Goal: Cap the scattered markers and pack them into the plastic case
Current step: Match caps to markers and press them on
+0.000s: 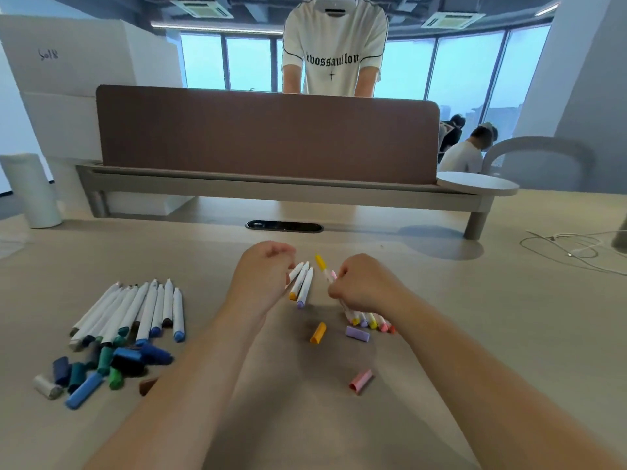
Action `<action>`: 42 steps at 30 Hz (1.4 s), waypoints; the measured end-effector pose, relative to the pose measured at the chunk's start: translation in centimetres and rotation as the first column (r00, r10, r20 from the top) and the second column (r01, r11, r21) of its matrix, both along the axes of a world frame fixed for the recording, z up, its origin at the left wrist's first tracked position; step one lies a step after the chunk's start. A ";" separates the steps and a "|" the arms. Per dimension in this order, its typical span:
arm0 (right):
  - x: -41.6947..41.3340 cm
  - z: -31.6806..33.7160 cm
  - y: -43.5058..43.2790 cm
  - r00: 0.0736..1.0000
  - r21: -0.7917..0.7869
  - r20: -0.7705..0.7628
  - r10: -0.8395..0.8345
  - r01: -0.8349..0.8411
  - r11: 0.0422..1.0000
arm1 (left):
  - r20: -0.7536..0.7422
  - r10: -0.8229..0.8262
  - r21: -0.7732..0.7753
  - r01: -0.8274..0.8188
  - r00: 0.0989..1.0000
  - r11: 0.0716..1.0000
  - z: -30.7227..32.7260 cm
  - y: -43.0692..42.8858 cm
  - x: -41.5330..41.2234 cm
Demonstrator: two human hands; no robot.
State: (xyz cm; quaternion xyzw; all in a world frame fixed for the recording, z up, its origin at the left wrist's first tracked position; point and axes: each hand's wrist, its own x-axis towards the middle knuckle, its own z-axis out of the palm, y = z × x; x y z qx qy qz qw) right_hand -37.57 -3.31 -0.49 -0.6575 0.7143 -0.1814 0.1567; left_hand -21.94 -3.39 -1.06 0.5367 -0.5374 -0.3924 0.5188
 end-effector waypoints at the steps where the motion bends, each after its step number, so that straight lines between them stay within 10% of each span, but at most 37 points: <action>1: 0.4 -0.1 -0.4 0.999 0.021 -0.049 -0.014 0.015 1.000 | -0.007 0.009 0.008 -0.009 1.000 1.000 0.0 0.0 0.1; 9: 2.2 -0.4 -2.0 0.923 0.076 -0.384 -0.020 0.053 0.996 | 0.022 0.017 0.010 -0.018 1.000 1.000 0.3 0.0 0.3; 32: 3.2 2.4 -2.2 1.000 0.181 0.006 -0.015 0.014 0.983 | 0.124 0.072 -0.009 -0.071 0.990 0.997 0.1 0.0 -0.1; 38: -1.3 3.5 2.3 0.970 0.120 0.219 -0.110 0.086 0.989 | 0.661 -0.217 0.005 0.284 0.718 0.959 -1.0 2.1 -2.7; 42: -3.1 2.6 3.4 0.948 0.102 0.294 -0.123 0.097 0.990 | 0.765 -0.327 0.073 0.429 0.556 0.901 -1.1 3.3 -3.7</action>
